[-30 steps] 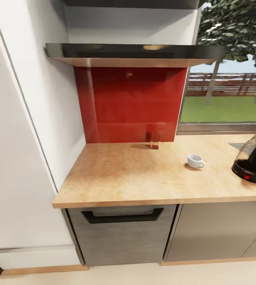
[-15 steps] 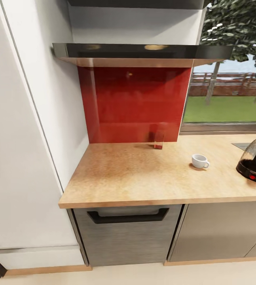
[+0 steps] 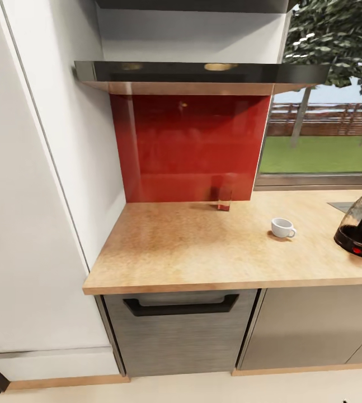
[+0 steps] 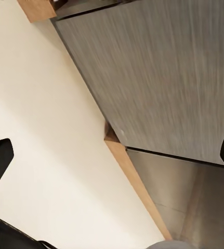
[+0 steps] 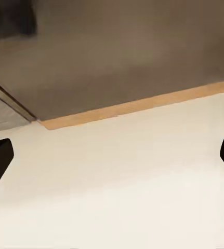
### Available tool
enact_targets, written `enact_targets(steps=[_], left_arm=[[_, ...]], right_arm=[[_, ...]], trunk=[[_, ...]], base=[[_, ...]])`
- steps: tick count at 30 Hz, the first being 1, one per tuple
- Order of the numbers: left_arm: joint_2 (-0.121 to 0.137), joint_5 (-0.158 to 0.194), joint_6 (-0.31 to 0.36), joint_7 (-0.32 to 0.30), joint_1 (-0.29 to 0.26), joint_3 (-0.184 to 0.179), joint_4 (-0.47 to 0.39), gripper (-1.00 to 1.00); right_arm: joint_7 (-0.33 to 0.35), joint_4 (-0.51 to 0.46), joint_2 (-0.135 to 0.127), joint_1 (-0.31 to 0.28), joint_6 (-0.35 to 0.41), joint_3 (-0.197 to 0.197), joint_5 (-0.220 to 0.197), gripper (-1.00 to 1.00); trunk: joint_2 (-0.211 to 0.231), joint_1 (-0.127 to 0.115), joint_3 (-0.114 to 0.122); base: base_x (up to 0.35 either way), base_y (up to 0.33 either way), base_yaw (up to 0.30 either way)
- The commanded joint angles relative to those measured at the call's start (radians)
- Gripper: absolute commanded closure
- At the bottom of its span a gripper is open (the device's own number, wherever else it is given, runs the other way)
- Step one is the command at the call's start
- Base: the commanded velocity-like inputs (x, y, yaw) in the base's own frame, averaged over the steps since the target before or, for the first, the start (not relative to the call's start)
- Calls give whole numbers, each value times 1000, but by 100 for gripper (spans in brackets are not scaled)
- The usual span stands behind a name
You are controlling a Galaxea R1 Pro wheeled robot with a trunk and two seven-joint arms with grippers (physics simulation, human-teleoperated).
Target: Set up a coffee station on the kitchen countertop: keep the coffee maker on the countertop, move the bottle of coffee from the kitchen shelf to the counter next to the coffee maker, place a paper coffee filter on top of the coffee maker, put the saucer next to the coffee maker with the coffee cup on the saucer, and place the electric kettle next to the coffee maker.
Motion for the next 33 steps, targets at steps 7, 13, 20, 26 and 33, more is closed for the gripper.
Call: enact_targets(steps=[7, 13, 20, 26, 33], left_arm=[[0, 10, 4, -2, 0, -9, -1, -100], [0, 10, 4, -2, 0, -10, -1, -100], [0, 10, 4, -2, 0, -10, -1, -100], [0, 10, 3, -2, 0, -10, -1, -100], [0, 10, 3, -2, 0, -10, -1, -100]], right_arm=[[288, -240, -279, 0, 11, 9, -290, -100], [310, -370, -373, 0, 172, 9, -339, -100], [313, -386, -402, 0, 207, 9, -343, -100], [314, -389, -408, 0, 212, 9, -344, -100], [314, -389, -408, 0, 212, 9, -344, -100]], trunk=[[0, 0, -1], [0, 0, -1], [0, 0, -1], [0, 0, -1], [0, 0, -1]], base=[[0, 0, 0], [0, 0, -1], [0, 0, -148], [0, 0, -269], [0, 0, -283]])
